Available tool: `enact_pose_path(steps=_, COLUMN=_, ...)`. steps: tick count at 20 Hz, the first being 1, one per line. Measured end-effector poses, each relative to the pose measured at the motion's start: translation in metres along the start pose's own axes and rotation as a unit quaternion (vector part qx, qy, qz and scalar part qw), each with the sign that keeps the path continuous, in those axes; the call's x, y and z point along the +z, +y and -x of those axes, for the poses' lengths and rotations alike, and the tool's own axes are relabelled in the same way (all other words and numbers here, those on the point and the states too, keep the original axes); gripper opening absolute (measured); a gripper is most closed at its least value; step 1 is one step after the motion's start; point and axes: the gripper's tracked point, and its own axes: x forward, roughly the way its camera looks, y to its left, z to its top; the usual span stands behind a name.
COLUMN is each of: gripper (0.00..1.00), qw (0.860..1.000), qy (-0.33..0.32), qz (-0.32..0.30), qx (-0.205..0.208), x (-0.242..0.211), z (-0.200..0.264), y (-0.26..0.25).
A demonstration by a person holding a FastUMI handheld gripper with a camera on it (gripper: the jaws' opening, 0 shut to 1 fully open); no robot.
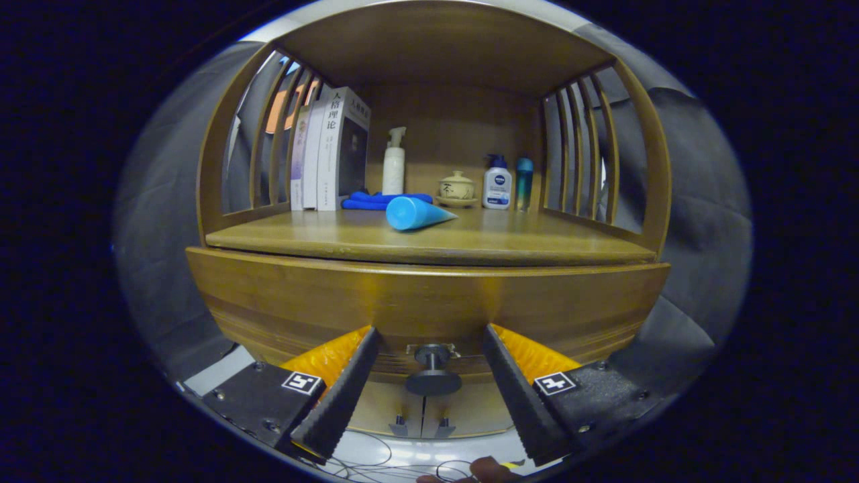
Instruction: Pull open the drawer, take out the items inside it, and place them on the countertop above the cabinet.
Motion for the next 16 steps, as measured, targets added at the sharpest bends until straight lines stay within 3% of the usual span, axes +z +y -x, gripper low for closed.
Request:
enact_pose_path(steps=9, gripper=1.00, qw=1.000, qy=0.015, qz=-0.005, qx=-0.005, x=-0.005, z=-0.014, y=0.001)
enact_pose_path(steps=16, gripper=1.00, qw=1.000, qy=-0.008, qz=-0.012, qx=0.013, x=0.014, z=0.020, y=-0.012)
